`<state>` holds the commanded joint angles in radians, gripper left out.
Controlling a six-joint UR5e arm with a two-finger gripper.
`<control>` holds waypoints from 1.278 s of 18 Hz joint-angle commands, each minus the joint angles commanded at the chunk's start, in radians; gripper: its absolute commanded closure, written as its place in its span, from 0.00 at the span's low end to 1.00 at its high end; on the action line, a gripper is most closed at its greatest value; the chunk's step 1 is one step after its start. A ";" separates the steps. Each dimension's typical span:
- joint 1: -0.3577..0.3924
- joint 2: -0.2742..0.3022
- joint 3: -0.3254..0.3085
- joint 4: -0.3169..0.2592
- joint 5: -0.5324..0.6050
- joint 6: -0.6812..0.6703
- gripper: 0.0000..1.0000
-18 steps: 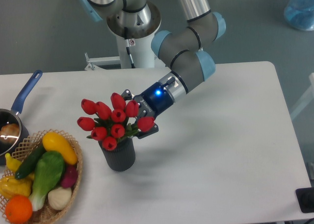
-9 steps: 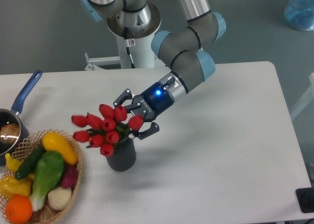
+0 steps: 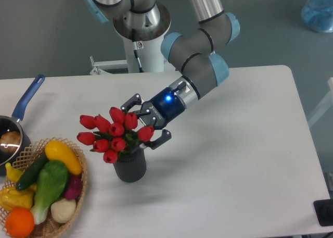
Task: Insert the flowers into the vase
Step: 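Open the gripper to release the tulip stems, then raise the open gripper up and away from the tulips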
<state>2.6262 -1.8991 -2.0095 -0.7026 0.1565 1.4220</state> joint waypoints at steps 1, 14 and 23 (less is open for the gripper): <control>0.000 0.000 0.002 0.000 0.002 0.000 0.00; 0.023 0.075 0.014 -0.006 0.359 -0.012 0.00; 0.089 0.267 0.089 -0.037 0.627 -0.143 0.00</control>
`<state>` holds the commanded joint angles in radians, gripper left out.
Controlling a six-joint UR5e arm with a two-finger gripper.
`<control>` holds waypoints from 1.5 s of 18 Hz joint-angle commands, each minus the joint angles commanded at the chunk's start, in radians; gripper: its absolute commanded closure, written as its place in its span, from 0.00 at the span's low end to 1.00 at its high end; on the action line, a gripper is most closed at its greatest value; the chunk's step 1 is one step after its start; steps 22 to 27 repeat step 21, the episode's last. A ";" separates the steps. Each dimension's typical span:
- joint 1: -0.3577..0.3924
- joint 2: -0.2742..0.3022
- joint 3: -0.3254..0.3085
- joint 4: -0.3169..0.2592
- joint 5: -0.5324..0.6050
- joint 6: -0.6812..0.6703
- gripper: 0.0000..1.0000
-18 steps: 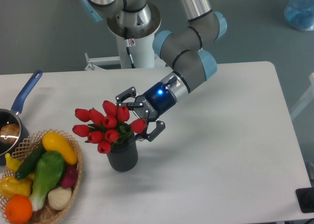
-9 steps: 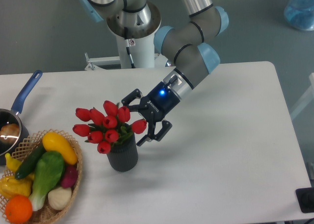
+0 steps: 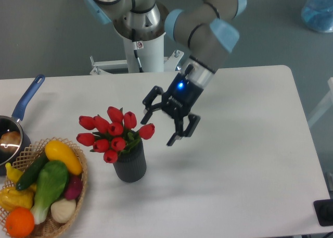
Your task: Insert the flowers into the vase
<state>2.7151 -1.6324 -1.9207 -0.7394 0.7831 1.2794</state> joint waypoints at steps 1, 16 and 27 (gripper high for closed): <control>0.008 0.018 0.011 0.000 0.090 -0.011 0.00; 0.049 0.177 0.039 -0.189 0.769 0.128 0.00; 0.086 0.209 0.039 -0.267 0.811 0.313 0.00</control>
